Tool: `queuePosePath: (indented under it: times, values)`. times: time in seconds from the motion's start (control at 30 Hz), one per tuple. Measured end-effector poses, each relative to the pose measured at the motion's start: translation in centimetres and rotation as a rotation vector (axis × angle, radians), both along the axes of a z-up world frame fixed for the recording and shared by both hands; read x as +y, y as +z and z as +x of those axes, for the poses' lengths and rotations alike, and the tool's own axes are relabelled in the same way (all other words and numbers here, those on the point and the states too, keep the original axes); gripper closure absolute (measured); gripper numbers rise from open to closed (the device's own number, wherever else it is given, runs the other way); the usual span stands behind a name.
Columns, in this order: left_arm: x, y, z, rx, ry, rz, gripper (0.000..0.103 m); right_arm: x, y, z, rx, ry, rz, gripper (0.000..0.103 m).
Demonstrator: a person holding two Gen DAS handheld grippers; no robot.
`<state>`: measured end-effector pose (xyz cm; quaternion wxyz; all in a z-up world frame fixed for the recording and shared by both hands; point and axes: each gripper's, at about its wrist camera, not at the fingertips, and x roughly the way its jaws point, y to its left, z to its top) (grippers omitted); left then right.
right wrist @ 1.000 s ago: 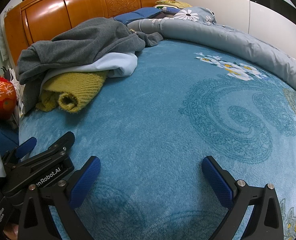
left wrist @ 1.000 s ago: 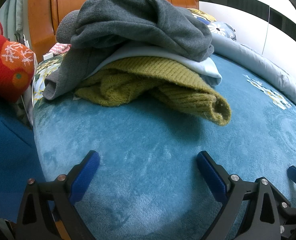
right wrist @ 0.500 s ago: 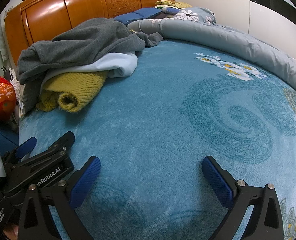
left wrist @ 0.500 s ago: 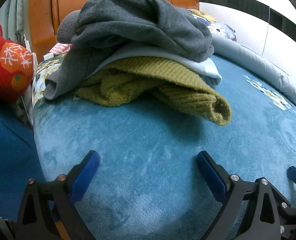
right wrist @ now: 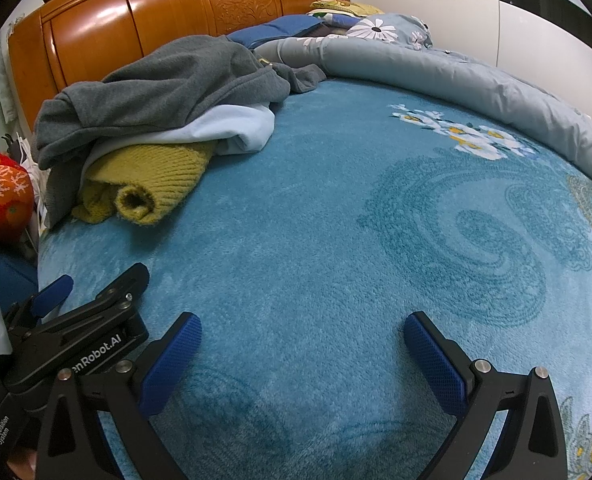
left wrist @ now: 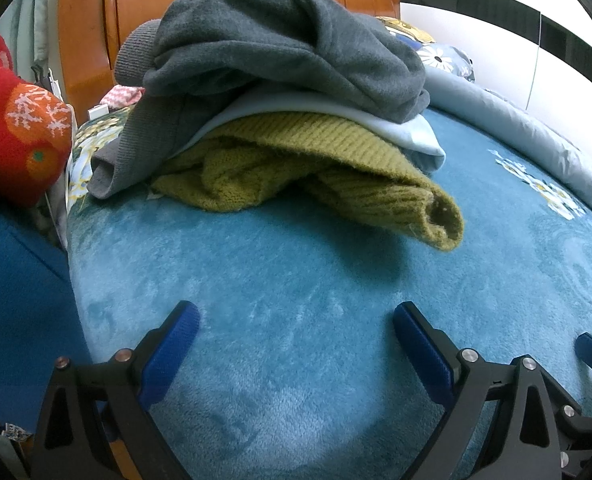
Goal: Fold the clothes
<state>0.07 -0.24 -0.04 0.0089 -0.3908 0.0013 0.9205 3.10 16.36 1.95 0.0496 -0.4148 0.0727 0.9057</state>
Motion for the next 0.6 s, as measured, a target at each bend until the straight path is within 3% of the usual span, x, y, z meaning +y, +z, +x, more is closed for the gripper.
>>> queuePosePath:
  times: [0.27,0.6]
  values:
    - [0.8,0.4,-0.3,-0.006,-0.002,0.0,0.005,0.1,-0.1,0.1,0.001,0.002,-0.001,0.0]
    - [0.8,1.1,2.3,0.005,-0.003,0.003,0.005,0.0,-0.1,0.3,0.004,0.003,0.002,0.0]
